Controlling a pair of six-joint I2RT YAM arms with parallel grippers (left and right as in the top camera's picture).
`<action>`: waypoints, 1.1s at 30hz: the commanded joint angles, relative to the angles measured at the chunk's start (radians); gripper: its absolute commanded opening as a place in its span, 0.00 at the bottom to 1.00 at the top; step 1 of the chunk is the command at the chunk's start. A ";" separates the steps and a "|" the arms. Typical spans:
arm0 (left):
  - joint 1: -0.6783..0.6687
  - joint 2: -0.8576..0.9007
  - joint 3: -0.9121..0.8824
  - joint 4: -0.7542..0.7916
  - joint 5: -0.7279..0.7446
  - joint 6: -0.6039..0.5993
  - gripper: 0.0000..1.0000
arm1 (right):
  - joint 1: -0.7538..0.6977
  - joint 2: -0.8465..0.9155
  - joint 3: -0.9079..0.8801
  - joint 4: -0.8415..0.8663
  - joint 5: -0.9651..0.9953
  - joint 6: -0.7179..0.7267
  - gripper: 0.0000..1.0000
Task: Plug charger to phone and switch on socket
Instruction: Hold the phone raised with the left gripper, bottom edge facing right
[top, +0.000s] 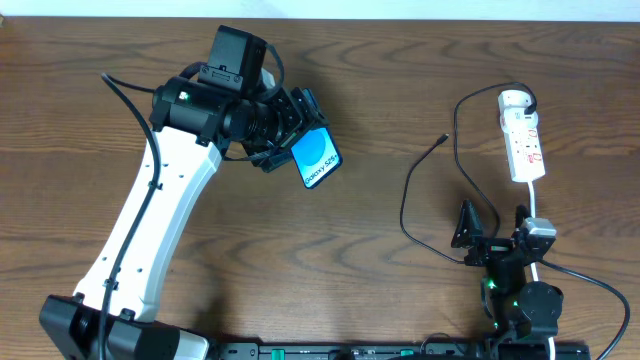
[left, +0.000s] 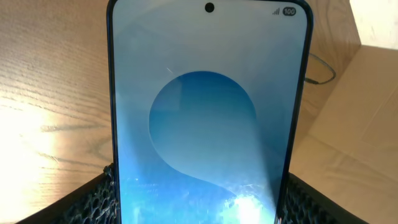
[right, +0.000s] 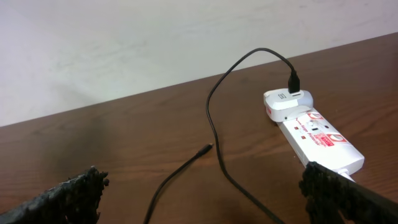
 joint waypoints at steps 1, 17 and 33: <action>0.002 -0.018 0.028 0.000 0.036 -0.037 0.66 | 0.008 -0.006 -0.002 -0.004 0.008 -0.012 0.99; 0.002 -0.018 0.028 0.001 0.135 -0.052 0.66 | 0.008 -0.006 -0.002 -0.004 0.008 -0.012 0.99; 0.002 -0.018 0.028 0.060 0.136 -0.182 0.66 | 0.008 -0.006 -0.003 -0.004 0.008 -0.012 0.99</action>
